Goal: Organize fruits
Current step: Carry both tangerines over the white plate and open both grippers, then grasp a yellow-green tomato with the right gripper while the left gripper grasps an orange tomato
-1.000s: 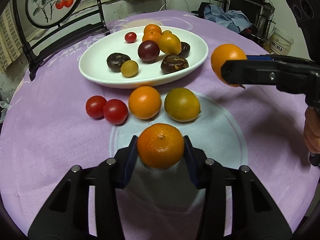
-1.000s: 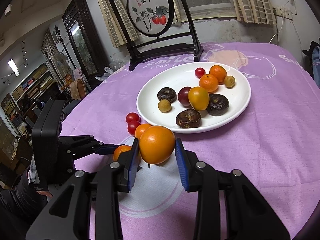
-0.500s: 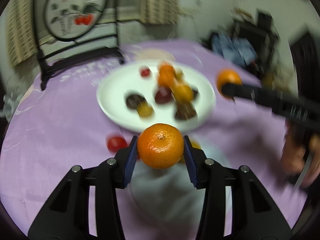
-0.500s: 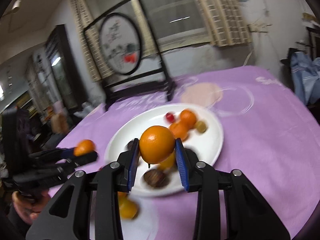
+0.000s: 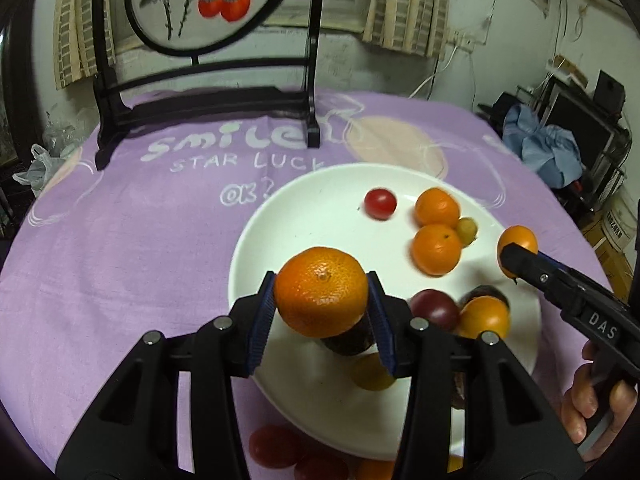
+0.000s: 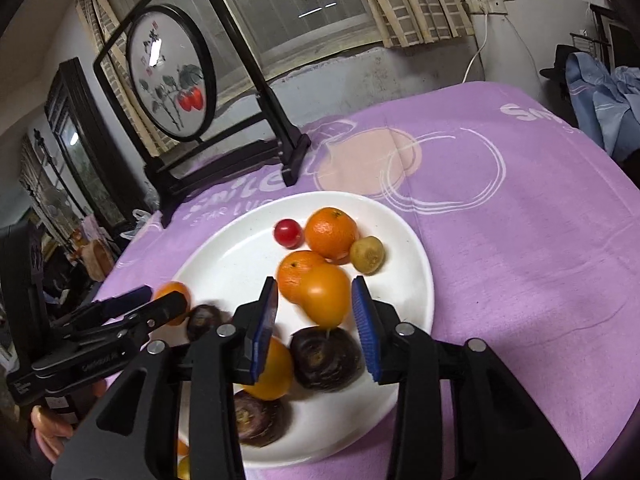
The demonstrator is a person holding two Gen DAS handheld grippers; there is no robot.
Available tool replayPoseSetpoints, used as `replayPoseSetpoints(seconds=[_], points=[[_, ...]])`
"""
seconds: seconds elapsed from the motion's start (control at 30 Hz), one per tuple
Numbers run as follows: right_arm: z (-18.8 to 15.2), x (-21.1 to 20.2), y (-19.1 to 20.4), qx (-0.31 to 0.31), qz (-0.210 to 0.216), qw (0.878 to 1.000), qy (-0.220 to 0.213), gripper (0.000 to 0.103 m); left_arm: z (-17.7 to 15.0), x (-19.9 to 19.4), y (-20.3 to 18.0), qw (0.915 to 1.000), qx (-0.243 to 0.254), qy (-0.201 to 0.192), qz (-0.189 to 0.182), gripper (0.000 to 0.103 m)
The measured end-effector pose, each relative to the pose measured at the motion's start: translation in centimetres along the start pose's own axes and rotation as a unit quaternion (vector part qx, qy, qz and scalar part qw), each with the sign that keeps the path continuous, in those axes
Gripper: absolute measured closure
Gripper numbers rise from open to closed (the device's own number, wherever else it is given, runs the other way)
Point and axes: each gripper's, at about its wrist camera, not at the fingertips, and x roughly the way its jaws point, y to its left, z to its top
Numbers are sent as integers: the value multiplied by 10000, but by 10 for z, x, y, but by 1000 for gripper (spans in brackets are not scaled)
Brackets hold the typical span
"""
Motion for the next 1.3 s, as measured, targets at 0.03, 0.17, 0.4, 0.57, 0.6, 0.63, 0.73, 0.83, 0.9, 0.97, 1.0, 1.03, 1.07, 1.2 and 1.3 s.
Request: replayPoseSetpoints(seconds=[0.03, 0.17, 0.4, 0.57, 0.6, 0.63, 0.73, 0.83, 0.9, 0.97, 1.0, 1.03, 1.07, 1.2, 1.3], points=[[0, -5, 1, 1, 18, 10000, -54, 64, -1, 0, 1, 10000, -16, 5, 11, 46], [-7, -29, 13, -223, 90, 9994, -267, 50, -3, -27, 3, 9983, 82, -457, 350, 11], [-46, -43, 60, -1010, 495, 9935, 195, 49, -22, -61, 17, 9947, 5, -686, 764, 2], [-81, -48, 96, -1911, 620, 9775, 643, 49, -52, -65, 35, 9941, -51, -431, 996, 2], [-87, -48, 100, -2030, 625, 9742, 758, 49, -56, -67, 38, 9936, -88, -406, 1047, 2], [-91, -48, 102, -2081, 643, 9726, 813, 49, -60, -69, 42, 9933, -132, -385, 1080, 2], [-97, -42, 105, -2219, 557, 9686, 976, 49, -67, -74, 55, 9929, -332, -299, 1101, 2], [-101, -33, 103, -2244, 453, 9666, 1153, 49, -69, -79, 62, 9926, -470, -318, 1072, 2], [-104, -27, 103, -2312, 366, 9642, 1249, 49, -70, -82, 65, 9919, -517, -346, 1107, 2], [-109, -24, 105, -2437, 223, 9612, 1274, 49, -70, -82, 66, 9922, -540, -307, 1082, 2], [-111, -22, 105, -2492, 136, 9601, 1265, 49, -71, -82, 65, 9923, -547, -294, 1068, 2], [-112, -22, 105, -2517, 99, 9596, 1256, 50, -71, -82, 65, 9925, -551, -289, 1056, 2], [-112, -21, 105, -2524, 87, 9594, 1252, 50, -71, -82, 65, 9925, -548, -294, 1055, 2], [-112, -19, 101, -2471, 47, 9605, 1277, 52, -71, -84, 61, 9924, -457, -350, 1091, 2], [-112, -18, 100, -2431, 85, 9601, 1380, 65, -71, -84, 58, 9927, -408, -353, 1078, 2]])
